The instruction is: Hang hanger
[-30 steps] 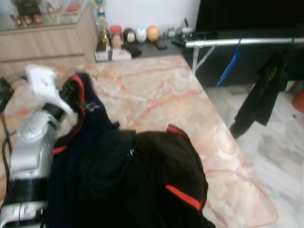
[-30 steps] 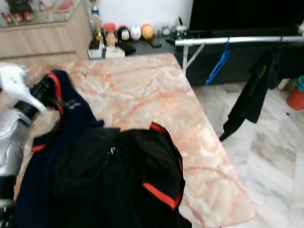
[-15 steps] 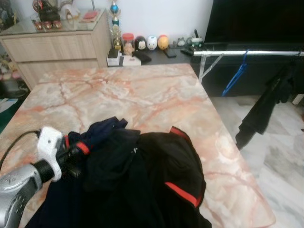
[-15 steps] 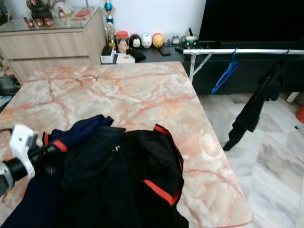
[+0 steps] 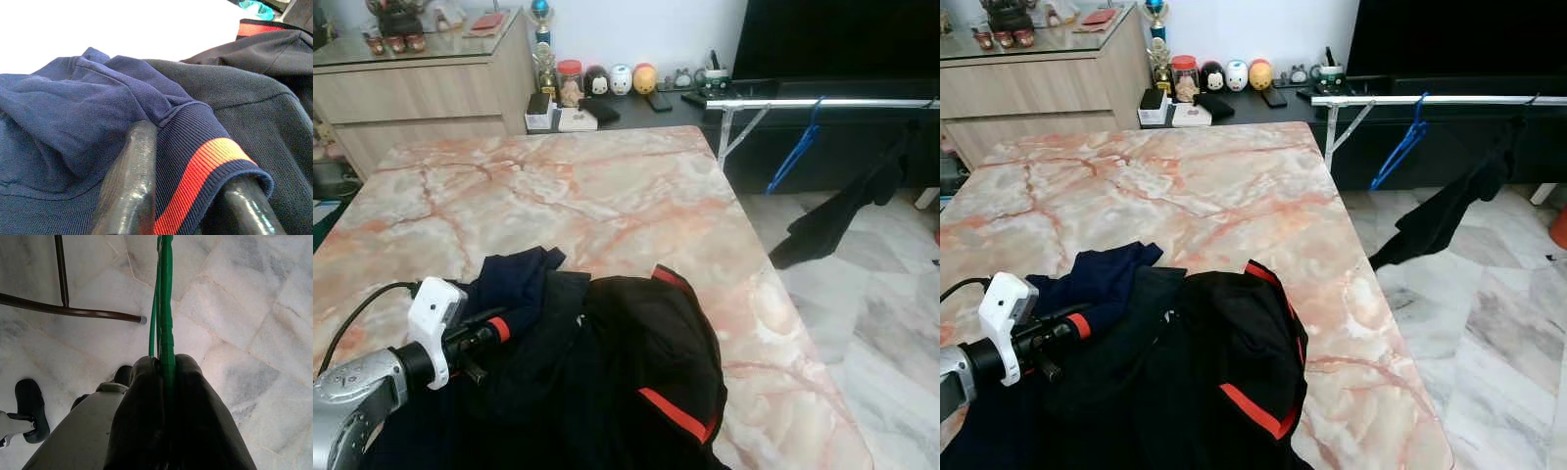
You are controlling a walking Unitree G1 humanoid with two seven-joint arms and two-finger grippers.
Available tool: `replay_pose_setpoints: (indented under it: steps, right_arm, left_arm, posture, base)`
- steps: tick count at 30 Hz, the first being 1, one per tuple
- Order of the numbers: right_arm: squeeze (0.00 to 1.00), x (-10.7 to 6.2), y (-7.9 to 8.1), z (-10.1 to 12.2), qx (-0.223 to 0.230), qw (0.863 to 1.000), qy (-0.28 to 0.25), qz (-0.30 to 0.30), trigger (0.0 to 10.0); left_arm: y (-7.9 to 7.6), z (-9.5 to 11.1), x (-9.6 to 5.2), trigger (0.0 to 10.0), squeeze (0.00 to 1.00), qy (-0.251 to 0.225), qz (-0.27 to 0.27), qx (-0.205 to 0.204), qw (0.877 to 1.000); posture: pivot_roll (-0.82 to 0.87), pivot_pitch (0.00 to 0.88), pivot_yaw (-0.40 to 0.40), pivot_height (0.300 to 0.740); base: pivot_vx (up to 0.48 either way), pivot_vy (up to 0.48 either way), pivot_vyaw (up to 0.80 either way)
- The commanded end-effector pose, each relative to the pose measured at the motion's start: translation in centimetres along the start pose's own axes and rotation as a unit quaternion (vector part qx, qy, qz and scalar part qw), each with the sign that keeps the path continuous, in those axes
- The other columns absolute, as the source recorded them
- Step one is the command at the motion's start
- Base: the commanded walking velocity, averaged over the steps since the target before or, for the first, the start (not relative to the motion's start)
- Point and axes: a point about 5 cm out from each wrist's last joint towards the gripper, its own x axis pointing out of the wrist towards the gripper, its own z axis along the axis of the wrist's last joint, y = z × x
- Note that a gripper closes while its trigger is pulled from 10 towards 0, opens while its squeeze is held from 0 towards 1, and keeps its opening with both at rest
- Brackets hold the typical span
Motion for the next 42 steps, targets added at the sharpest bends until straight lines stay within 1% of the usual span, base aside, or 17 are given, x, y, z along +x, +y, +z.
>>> replay_pose_setpoints:
  steps: [1, 5, 9, 12, 21, 23, 24, 25, 26, 33, 42]
  right_arm:
    - [0.00, 0.04, -0.06, 0.31, 0.000, 1.000, -0.005, 0.000, 10.0]
    - [0.00, 0.04, -0.11, 0.36, 0.000, 1.000, -0.005, -0.001, 10.0]
    - [0.00, 0.04, -0.12, 0.36, 0.000, 1.000, -0.005, -0.001, 10.0]
    - [0.00, 0.04, -0.14, 0.37, 0.000, 1.000, -0.005, -0.001, 10.0]
    - [0.00, 0.04, -0.17, 0.38, 0.000, 1.000, -0.005, -0.001, 10.0]
    - [0.00, 0.04, -0.16, 0.38, -0.001, 1.000, -0.005, -0.001, 10.0]
    - [0.00, 0.04, -0.16, 0.38, -0.001, 1.000, -0.005, 0.000, 10.0]
    - [0.00, 0.04, -0.16, 0.38, -0.001, 1.000, -0.005, 0.000, 10.0]
    - [0.00, 0.04, -0.15, 0.37, -0.001, 1.000, -0.005, 0.000, 10.0]
    - [0.00, 0.04, -0.15, 0.37, 0.000, 1.000, -0.005, -0.001, 10.0]
    - [0.00, 0.04, -0.12, 0.36, -0.002, 1.000, -0.004, 0.000, 10.0]
  left_arm:
    - [0.10, 0.96, -0.38, 10.0, 1.00, -0.010, -0.002, 0.006, 1.000]
    - [0.20, 1.16, -0.47, 10.0, 1.00, -0.023, 0.007, -0.004, 1.000]
    - [-0.30, 1.17, -0.26, 10.0, 1.00, -0.026, -0.006, -0.014, 1.000]
    - [-0.36, 1.23, -0.18, 10.0, 1.00, -0.028, -0.007, -0.016, 0.999]
    - [-0.41, 1.42, -0.02, 10.0, 1.00, -0.029, -0.007, -0.019, 0.999]
    - [-0.45, 1.36, 0.04, 10.0, 1.00, -0.026, 0.000, -0.011, 1.000]
    - [-0.43, 1.34, 0.07, 10.0, 0.23, -0.025, 0.002, -0.006, 1.000]
    - [-0.43, 1.34, 0.07, 10.0, 0.23, -0.025, 0.002, -0.006, 1.000]
    - [-0.40, 1.30, 0.10, 10.0, 0.00, -0.025, 0.005, -0.003, 1.000]
    - [-0.31, 1.64, 0.18, 10.0, 0.00, -0.039, 0.008, -0.011, 0.999]
    - [-0.20, 1.76, 0.32, 10.0, 0.00, -0.043, 0.016, -0.007, 0.999]
  posture:
    - [-0.04, 0.000, -0.001, 0.740]
    - [-0.03, 0.000, -0.004, 0.740]
    - [-0.03, 0.000, -0.004, 0.740]
    - [-0.04, 0.000, -0.004, 0.740]
    - [-0.04, 0.000, -0.005, 0.740]
    - [-0.04, 0.000, -0.005, 0.740]
    - [-0.04, 0.000, -0.005, 0.740]
    - [-0.04, 0.000, -0.005, 0.740]
    - [-0.04, 0.000, -0.005, 0.740]
    - [-0.04, 0.000, -0.005, 0.740]
    - [-0.04, 0.000, -0.004, 0.740]
  base:
    - [0.000, 0.000, 0.00]
    - [0.000, 0.000, 0.00]
    - [0.000, 0.000, 0.00]
    - [0.000, 0.000, 0.00]
    - [0.000, 0.000, 0.00]
    - [0.000, 0.000, 0.00]
    - [0.000, 0.000, 0.00]
    - [0.000, 0.000, 0.00]
    - [0.000, 0.000, 0.00]
    - [0.000, 0.000, 0.00]
    - [-0.257, 0.000, 0.00]
